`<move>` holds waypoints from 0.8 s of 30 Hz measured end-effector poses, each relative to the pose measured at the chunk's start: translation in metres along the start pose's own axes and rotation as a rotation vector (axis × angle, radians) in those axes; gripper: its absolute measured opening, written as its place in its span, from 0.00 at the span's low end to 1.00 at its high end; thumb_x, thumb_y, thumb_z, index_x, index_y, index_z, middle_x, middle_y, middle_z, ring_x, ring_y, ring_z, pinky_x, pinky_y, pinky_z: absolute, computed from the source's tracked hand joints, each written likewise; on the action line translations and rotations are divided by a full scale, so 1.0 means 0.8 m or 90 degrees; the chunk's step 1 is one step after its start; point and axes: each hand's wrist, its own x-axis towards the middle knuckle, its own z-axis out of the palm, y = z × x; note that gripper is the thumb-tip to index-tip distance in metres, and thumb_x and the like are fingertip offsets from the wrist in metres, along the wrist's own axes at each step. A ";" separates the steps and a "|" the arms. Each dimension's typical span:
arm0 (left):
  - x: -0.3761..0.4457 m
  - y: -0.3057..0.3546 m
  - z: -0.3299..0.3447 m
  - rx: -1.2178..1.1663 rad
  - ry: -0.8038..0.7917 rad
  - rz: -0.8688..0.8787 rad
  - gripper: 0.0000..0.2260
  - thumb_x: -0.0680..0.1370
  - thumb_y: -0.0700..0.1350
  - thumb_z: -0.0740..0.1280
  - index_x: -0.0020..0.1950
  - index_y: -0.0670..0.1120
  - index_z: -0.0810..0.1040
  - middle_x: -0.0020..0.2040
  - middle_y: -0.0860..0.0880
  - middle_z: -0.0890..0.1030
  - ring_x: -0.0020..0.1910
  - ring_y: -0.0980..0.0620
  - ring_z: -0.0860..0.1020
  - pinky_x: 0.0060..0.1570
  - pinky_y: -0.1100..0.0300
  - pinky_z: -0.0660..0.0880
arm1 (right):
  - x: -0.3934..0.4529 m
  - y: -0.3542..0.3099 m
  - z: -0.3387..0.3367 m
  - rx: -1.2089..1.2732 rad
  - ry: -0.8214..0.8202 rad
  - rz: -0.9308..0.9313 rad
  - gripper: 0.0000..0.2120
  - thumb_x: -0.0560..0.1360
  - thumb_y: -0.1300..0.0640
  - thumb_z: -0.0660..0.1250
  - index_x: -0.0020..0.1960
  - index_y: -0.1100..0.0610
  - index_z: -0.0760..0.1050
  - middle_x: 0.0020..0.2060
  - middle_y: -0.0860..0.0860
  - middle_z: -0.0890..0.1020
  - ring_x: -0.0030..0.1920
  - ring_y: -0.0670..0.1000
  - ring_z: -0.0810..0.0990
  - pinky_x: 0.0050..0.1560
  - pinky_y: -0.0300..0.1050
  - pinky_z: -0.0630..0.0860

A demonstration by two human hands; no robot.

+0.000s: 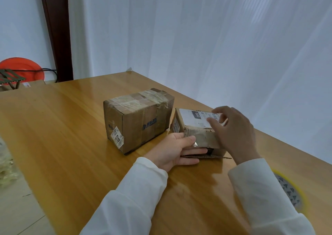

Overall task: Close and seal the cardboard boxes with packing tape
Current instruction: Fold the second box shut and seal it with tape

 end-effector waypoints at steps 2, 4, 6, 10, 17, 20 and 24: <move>-0.002 0.004 0.002 -0.037 -0.013 -0.017 0.07 0.83 0.46 0.55 0.55 0.51 0.72 0.54 0.45 0.83 0.53 0.51 0.82 0.48 0.53 0.80 | 0.002 0.004 -0.006 0.093 -0.024 -0.083 0.03 0.74 0.49 0.69 0.48 0.44 0.78 0.43 0.43 0.80 0.43 0.44 0.75 0.44 0.43 0.73; -0.003 0.007 0.000 -0.079 -0.023 -0.032 0.10 0.83 0.49 0.52 0.58 0.51 0.72 0.57 0.44 0.81 0.56 0.49 0.80 0.49 0.51 0.79 | 0.001 -0.002 -0.012 0.168 -0.128 -0.129 0.06 0.73 0.50 0.70 0.49 0.43 0.80 0.47 0.38 0.79 0.51 0.40 0.74 0.52 0.38 0.70; -0.003 0.008 -0.003 -0.108 -0.032 -0.041 0.15 0.83 0.51 0.50 0.62 0.49 0.73 0.60 0.43 0.80 0.58 0.47 0.79 0.48 0.51 0.79 | 0.000 -0.008 -0.016 0.184 -0.229 -0.154 0.12 0.71 0.49 0.72 0.54 0.43 0.80 0.50 0.31 0.75 0.55 0.35 0.70 0.56 0.33 0.65; -0.005 0.008 -0.004 -0.162 -0.051 -0.019 0.17 0.83 0.52 0.50 0.67 0.49 0.71 0.56 0.43 0.81 0.52 0.48 0.81 0.50 0.49 0.79 | -0.006 -0.019 -0.009 0.125 -0.360 -0.222 0.22 0.73 0.46 0.70 0.66 0.42 0.74 0.54 0.32 0.74 0.57 0.35 0.70 0.63 0.41 0.67; -0.003 0.011 -0.002 -0.068 0.067 0.015 0.29 0.80 0.63 0.47 0.60 0.44 0.78 0.54 0.43 0.83 0.54 0.48 0.80 0.51 0.54 0.78 | -0.010 -0.031 -0.009 -0.030 -0.274 -0.264 0.16 0.80 0.49 0.59 0.66 0.42 0.73 0.61 0.43 0.79 0.64 0.45 0.73 0.64 0.44 0.68; -0.008 0.008 0.000 0.122 0.269 0.137 0.32 0.81 0.61 0.45 0.42 0.42 0.82 0.40 0.48 0.85 0.38 0.54 0.80 0.34 0.64 0.74 | -0.007 -0.024 -0.021 -0.043 -0.167 -0.249 0.12 0.80 0.50 0.58 0.58 0.46 0.79 0.49 0.45 0.83 0.49 0.47 0.79 0.49 0.39 0.71; -0.012 0.001 -0.004 0.247 0.457 0.377 0.15 0.80 0.56 0.56 0.48 0.51 0.78 0.42 0.54 0.80 0.44 0.58 0.77 0.38 0.71 0.71 | -0.005 -0.020 -0.030 -0.018 -0.038 -0.248 0.15 0.78 0.46 0.57 0.43 0.50 0.79 0.32 0.44 0.77 0.35 0.47 0.74 0.36 0.39 0.68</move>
